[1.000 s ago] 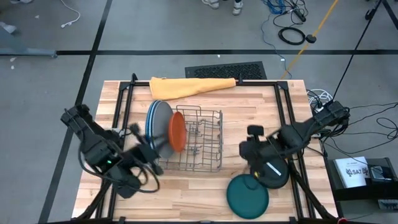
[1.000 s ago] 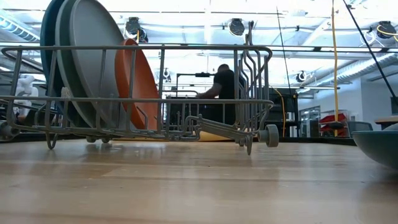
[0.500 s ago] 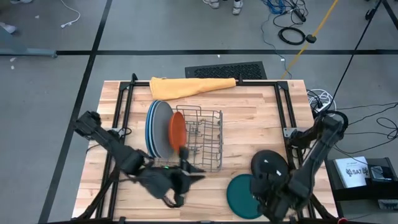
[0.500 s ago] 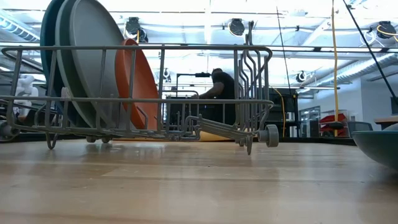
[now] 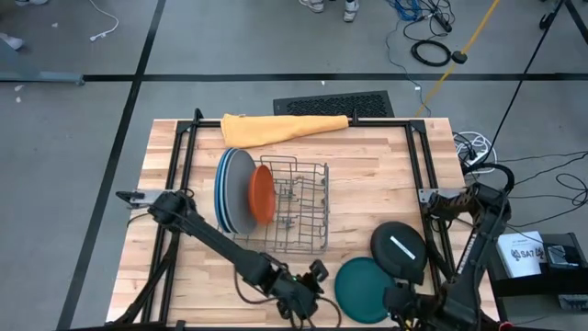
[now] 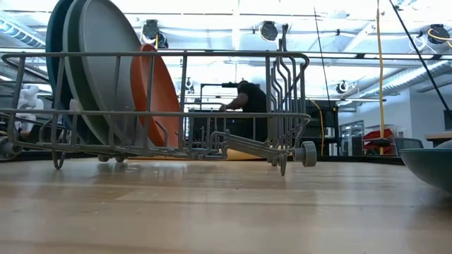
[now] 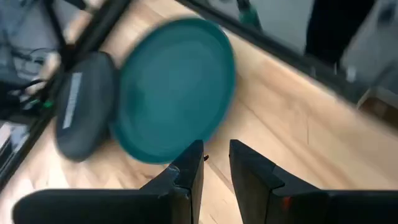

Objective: Sort dishes
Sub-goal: Put the green plate in the dish rack

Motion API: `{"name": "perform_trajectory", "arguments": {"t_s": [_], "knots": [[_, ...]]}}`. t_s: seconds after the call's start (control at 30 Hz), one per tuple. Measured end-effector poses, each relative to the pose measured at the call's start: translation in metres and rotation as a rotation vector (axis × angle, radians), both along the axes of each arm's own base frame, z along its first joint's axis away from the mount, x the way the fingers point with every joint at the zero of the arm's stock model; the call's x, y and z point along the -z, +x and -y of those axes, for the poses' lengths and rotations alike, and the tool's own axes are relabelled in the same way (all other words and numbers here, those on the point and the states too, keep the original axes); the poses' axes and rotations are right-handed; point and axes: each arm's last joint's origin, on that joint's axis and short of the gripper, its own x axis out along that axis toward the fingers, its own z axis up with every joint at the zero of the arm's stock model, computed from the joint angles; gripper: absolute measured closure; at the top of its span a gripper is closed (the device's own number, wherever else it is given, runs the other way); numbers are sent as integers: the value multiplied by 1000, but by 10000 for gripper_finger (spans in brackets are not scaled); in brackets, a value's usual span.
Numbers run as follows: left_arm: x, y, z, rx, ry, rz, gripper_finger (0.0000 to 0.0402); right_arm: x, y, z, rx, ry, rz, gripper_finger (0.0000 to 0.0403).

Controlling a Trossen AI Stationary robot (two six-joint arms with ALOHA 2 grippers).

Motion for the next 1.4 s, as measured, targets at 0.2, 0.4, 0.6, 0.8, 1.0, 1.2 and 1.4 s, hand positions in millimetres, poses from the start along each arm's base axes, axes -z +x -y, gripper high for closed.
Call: {"name": "perform_trajectory", "arguments": {"t_s": [0.2, 0.4, 0.6, 0.8, 1.0, 1.2, 1.4], "knots": [[39, 16, 15, 86, 240, 76, 322, 2, -16, -10, 59, 44, 5, 284], [61, 24, 19, 126, 347, 123, 322, 2, -30, -19, 127, 127, 18, 284], [68, 27, 14, 97, 379, 114, 322, 12, -43, -27, 237, 151, -51, 284], [67, 31, 7, 80, 376, 110, 322, 50, -47, -34, 441, 43, -208, 284], [68, 33, 4, 78, 371, 101, 322, 87, -29, -37, 486, -65, -230, 284], [70, 35, -5, 27, 318, 57, 322, 88, -26, -35, 404, -122, -209, 284], [65, 43, -9, -111, 161, 115, 322, 67, -32, -29, 369, -89, -290, 284]]}}
